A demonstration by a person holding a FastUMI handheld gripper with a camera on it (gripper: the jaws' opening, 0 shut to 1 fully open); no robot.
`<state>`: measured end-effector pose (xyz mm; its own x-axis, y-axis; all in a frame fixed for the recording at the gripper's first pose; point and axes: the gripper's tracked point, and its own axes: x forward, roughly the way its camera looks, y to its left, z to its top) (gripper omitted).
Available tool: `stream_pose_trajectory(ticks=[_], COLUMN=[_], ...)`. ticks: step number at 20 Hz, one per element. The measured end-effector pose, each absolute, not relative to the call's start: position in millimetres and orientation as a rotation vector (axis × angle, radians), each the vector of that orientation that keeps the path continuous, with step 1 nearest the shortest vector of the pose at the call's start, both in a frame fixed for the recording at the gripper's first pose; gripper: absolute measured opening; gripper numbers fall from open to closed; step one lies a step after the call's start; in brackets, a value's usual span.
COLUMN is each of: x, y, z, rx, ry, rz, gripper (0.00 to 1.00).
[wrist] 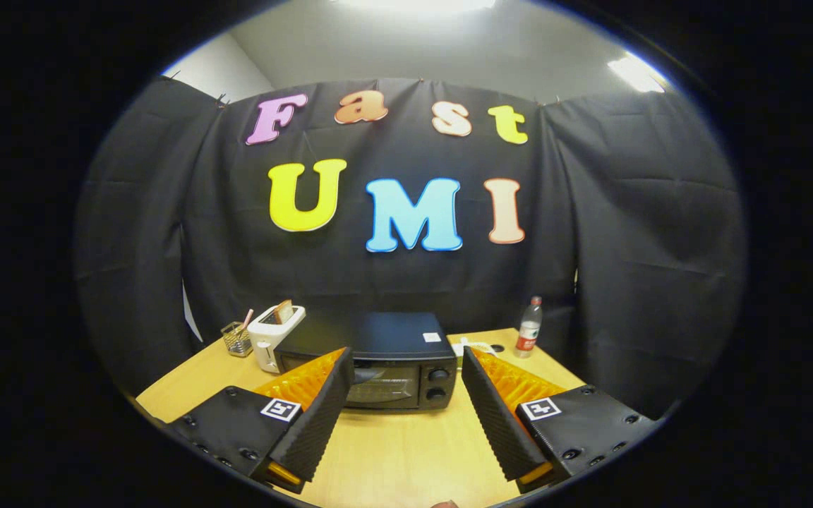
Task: Open the toaster oven, put the food inside, and close the toaster oven door.
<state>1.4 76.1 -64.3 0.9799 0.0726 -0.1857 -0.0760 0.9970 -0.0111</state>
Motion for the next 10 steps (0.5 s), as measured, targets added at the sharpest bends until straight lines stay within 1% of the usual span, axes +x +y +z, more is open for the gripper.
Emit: stream_pose_trajectory(ticks=[10], x=[-51], y=[-60], z=[-12], rx=[-0.045], ry=[0.086], rz=[0.017], gripper=[0.97])
